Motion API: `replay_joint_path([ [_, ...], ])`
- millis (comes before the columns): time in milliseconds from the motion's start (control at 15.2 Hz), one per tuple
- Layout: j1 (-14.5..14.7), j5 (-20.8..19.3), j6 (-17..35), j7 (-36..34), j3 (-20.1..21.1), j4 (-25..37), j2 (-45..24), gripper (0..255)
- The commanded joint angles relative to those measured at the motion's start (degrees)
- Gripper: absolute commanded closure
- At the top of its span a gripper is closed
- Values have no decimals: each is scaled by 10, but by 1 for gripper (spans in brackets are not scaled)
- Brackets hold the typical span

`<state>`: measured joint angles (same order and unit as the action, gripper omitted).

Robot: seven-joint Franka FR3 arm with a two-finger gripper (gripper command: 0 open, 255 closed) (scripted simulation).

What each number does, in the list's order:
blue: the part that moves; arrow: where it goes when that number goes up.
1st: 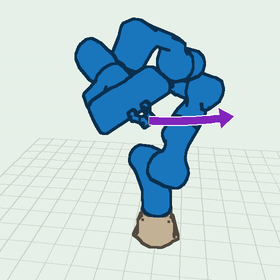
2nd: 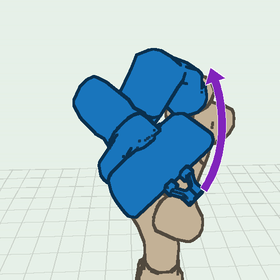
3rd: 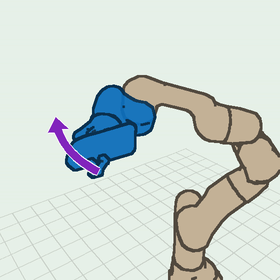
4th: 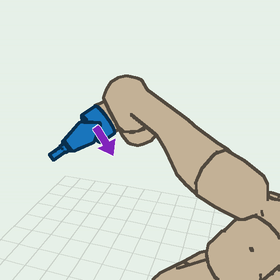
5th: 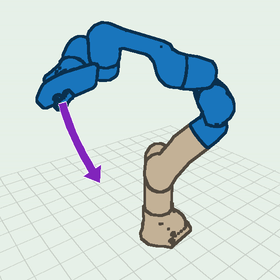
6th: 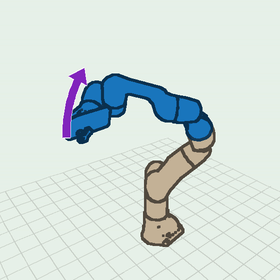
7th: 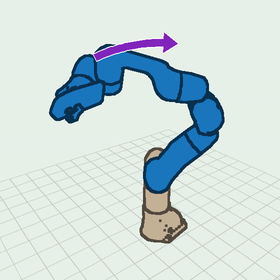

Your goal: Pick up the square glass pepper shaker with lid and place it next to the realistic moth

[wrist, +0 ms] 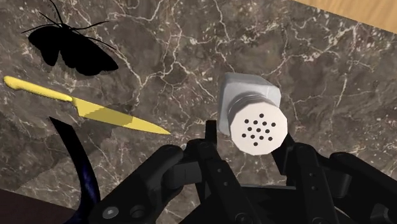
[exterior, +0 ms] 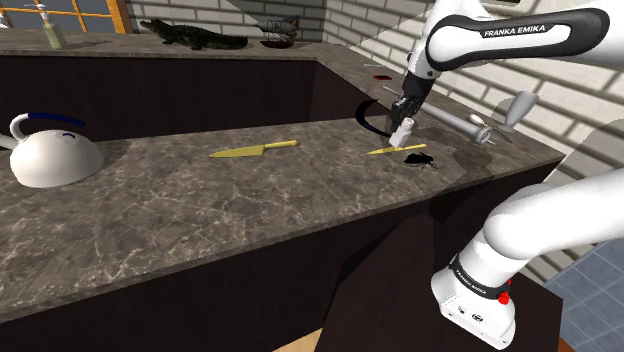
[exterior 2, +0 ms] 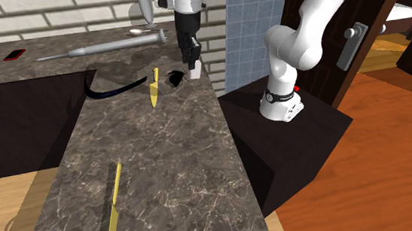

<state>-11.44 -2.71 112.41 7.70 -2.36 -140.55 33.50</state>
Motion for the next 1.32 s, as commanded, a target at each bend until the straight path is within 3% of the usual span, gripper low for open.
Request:
replay_joint_path([
  [0, -12, -11, 0, 29, -23, -13, 14, 255],
  [924, -95, -94, -12, 230, -193, 3, 25, 255],
  [1254, -97, -99, 28, 229, -201, -31, 19, 255],
])
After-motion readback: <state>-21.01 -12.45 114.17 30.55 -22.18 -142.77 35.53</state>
